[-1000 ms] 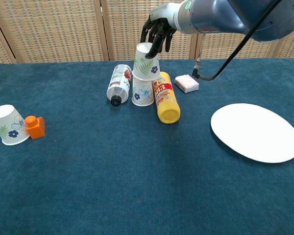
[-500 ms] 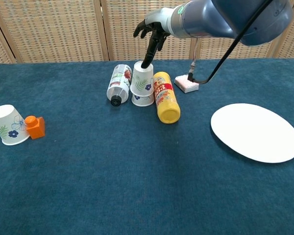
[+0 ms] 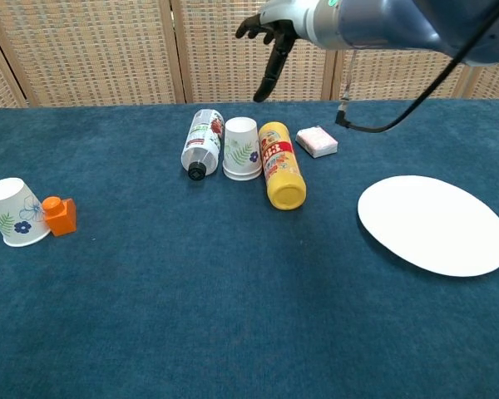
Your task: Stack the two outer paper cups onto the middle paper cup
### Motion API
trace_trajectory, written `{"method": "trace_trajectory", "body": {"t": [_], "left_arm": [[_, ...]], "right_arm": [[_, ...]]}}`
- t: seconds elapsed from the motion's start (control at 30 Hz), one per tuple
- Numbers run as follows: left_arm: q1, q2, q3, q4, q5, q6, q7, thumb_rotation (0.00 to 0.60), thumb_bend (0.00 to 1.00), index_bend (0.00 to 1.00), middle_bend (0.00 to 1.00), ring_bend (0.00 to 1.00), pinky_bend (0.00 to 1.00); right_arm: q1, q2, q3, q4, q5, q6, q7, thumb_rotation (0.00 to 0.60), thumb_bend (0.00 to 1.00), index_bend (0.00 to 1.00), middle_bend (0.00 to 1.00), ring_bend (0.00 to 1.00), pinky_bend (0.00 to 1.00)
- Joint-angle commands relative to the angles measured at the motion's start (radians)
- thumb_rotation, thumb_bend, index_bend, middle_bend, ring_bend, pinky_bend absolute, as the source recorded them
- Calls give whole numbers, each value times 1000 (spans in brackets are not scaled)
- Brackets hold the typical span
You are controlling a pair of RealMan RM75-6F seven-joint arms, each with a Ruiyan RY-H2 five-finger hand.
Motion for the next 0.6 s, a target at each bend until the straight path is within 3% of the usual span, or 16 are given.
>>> {"method": "trace_trajectory", "body": {"t": [0.03,0.13,0.27,0.4,0.6], "left_arm": [[0,-1,4,-1,9,5,-1,600,0,0,0,0,0],[1,-6,10,1,23,13,2,600,0,0,0,0,0],[0,-13,21,3,44,19,8,600,0,0,0,0,0],[-9,-20,38,8,77,9,5,600,0,0,0,0,0],[-43,-27,56,14,111,-52,-22,600,0,0,0,0,0]], "right_arm": [[-95,88,-60,-94,-150,73,24,600,0,0,0,0,0],[-208,163,-112,-164,-380,158,121,600,0,0,0,0,0],[-352,232,-217,-165,-684,310,278,600,0,0,0,0,0],[-489,278,-308,-150,-848,455,447,600,0,0,0,0,0],[-675,295,-411,-108,-968,669,523,600,0,0,0,0,0]]}}
